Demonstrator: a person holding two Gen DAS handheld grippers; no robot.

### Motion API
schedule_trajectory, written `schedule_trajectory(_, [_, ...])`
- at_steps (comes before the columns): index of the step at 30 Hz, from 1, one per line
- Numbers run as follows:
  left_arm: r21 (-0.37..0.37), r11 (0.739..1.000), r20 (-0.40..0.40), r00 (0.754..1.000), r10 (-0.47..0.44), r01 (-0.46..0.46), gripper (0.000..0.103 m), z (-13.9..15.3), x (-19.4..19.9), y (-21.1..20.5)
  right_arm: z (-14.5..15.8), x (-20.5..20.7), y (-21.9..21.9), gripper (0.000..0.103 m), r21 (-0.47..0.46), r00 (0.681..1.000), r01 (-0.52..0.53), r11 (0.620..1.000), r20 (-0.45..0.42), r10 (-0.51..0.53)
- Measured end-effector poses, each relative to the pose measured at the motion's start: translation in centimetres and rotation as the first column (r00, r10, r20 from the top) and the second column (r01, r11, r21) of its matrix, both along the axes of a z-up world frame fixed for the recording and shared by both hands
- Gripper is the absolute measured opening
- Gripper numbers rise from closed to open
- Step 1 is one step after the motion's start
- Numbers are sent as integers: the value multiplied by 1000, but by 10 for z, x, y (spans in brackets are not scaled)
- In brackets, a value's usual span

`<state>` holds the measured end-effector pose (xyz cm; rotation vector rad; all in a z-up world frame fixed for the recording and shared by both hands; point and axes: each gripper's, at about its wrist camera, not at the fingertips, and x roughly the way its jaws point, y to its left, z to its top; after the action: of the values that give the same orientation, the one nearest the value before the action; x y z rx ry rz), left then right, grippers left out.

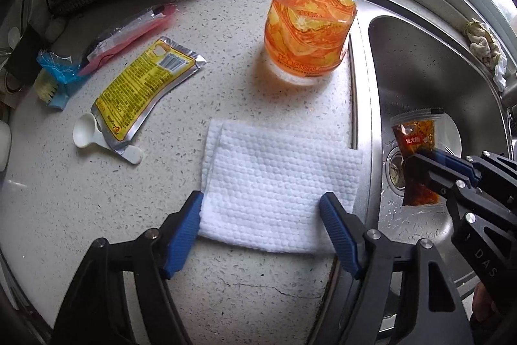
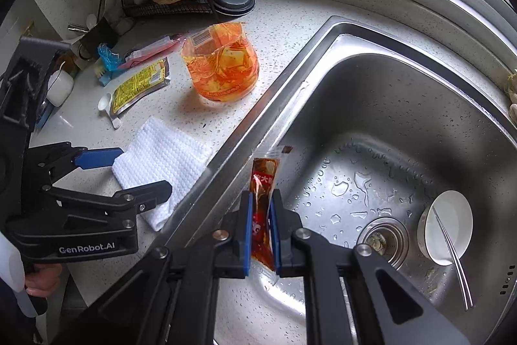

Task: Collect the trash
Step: 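Grasp the white tissue with the left tool while the right tool holds the packet, then lower both tools over the red bin and release the tissue and packet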

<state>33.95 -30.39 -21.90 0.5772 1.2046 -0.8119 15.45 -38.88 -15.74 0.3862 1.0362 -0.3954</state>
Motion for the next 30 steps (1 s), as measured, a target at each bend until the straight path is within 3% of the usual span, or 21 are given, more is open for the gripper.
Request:
schedule_trajectory(2, [-17,1000,4,1000,-9,9,45,4,-10,2,1,2,-1,9,5,1000,-10,1000,7,10])
schedule_trajectory(4, [-47,999,-13,1000,-27,27,8,6,-19,2,1,3,-2,9,17,1000,-16,1000,15,15])
schedule_trajectory(9, [-66,998,16,1000,-18,19,6,9,-36,10,5,4,4,9,5,999,-39,999,28,39])
schedule_trajectory(14, [-112,990,12,996,85,-83,6,26,-43,51,17,2,35,9,-18,992,-116,993,53,117])
schedule_trajectory(19, [-141,974,59,980,187,-178,6,50,-45,104,27,-2,77,9,-22,972,-219,975,80,220])
schedule_trajectory(30, [-178,897,123,895,428,-404,6,83,-119,238,44,-30,183,9,-22,877,-471,882,96,471])
